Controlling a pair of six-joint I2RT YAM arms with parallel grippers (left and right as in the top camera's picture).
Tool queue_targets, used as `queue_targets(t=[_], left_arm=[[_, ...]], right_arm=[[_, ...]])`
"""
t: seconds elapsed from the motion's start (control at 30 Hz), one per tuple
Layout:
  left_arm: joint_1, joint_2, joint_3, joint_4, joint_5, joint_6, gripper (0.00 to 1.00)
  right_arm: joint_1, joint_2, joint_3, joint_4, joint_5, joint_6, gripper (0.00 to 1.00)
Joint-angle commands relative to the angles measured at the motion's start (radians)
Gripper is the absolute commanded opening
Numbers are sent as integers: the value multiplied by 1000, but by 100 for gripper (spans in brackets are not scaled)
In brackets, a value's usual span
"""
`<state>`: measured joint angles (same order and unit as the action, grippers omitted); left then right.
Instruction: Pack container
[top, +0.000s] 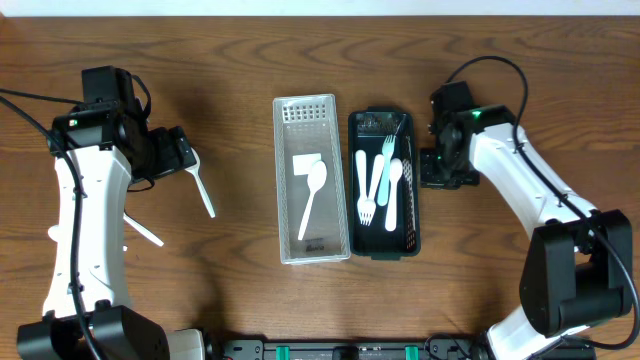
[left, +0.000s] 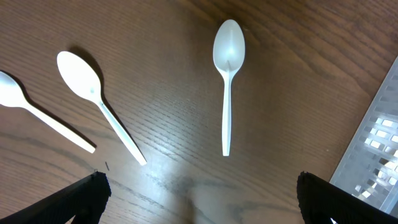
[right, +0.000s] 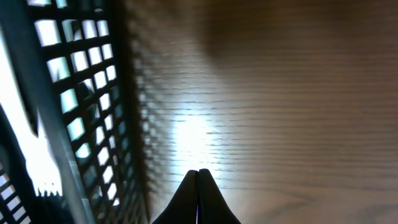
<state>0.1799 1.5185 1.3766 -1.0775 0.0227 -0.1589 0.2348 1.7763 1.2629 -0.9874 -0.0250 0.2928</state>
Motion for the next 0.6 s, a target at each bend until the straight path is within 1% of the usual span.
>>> queue_targets(t=[0.0, 0.1, 0.27, 0.57], left_arm=[[5, -2, 2, -7, -8, 9, 98], [5, -2, 2, -7, -8, 10, 98], [5, -2, 2, -11, -8, 10, 98], [5, -2, 2, -14, -8, 10, 98]], right_arm=[[47, 10, -3, 11, -24, -38, 2], [67, 10, -3, 6, -63, -62, 2], [98, 10, -3, 11, -62, -62, 2], [99, 10, -3, 15, -63, -63, 2]])
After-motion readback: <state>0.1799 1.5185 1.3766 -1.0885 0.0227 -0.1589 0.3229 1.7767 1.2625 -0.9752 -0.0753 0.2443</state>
